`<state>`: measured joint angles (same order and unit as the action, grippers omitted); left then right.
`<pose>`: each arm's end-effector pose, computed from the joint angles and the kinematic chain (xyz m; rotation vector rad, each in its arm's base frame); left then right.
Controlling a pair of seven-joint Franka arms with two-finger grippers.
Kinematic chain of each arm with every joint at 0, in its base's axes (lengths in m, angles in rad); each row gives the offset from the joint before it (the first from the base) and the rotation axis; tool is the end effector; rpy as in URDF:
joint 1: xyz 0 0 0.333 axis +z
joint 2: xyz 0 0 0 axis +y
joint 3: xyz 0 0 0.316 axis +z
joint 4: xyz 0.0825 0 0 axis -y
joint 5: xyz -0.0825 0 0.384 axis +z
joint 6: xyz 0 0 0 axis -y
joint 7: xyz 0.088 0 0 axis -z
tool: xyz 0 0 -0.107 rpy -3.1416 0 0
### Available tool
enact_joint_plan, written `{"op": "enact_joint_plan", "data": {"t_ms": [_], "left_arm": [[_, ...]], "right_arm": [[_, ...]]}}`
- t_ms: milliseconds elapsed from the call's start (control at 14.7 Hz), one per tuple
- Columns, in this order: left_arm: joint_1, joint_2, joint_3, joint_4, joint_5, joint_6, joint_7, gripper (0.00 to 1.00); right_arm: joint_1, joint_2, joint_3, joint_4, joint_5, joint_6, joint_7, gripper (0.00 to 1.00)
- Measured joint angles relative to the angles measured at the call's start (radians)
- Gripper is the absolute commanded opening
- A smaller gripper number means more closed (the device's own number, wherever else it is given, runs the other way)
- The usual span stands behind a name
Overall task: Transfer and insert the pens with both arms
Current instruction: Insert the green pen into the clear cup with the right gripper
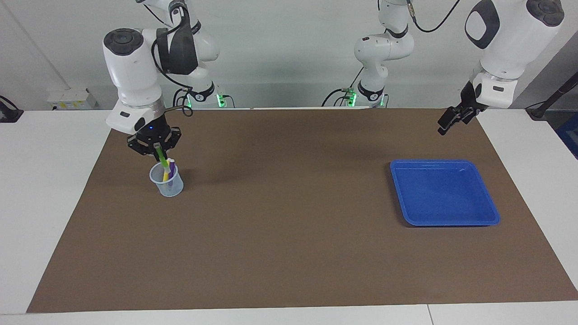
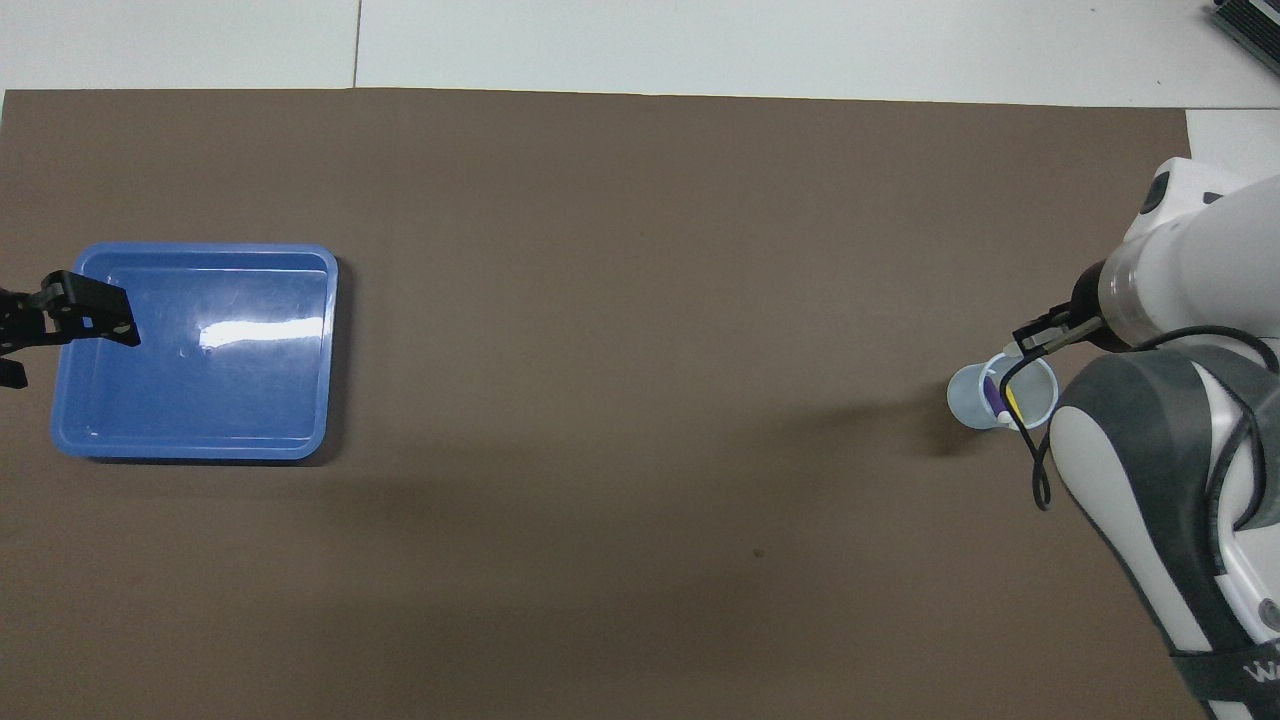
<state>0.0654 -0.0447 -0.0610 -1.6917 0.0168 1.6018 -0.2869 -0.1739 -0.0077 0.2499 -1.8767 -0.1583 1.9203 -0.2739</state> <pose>0.5406 0.0034 0.5945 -3.0824 -0.4509 0.0656 0.5642 0.0322 0.5140 2.9252 0.5937 0.0533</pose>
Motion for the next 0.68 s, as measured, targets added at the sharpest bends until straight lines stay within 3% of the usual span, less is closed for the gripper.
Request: {"op": "enact_joint_plan", "data": {"t_ms": [408, 680], "left_arm": [[-0.059, 0.028, 0.04, 0.062, 0.002, -0.153, 0.116, 1.0], [-0.058, 0.044, 0.041, 0.067, 0.002, -0.16, 0.151, 1.0]], "right_arm": [[-0.022, 0.001, 0.0, -0.081, -0.005, 0.078, -0.005, 0.0], [-0.033, 0.012, 0.0, -0.135, -0.005, 0.128, -0.005, 0.0]]}}
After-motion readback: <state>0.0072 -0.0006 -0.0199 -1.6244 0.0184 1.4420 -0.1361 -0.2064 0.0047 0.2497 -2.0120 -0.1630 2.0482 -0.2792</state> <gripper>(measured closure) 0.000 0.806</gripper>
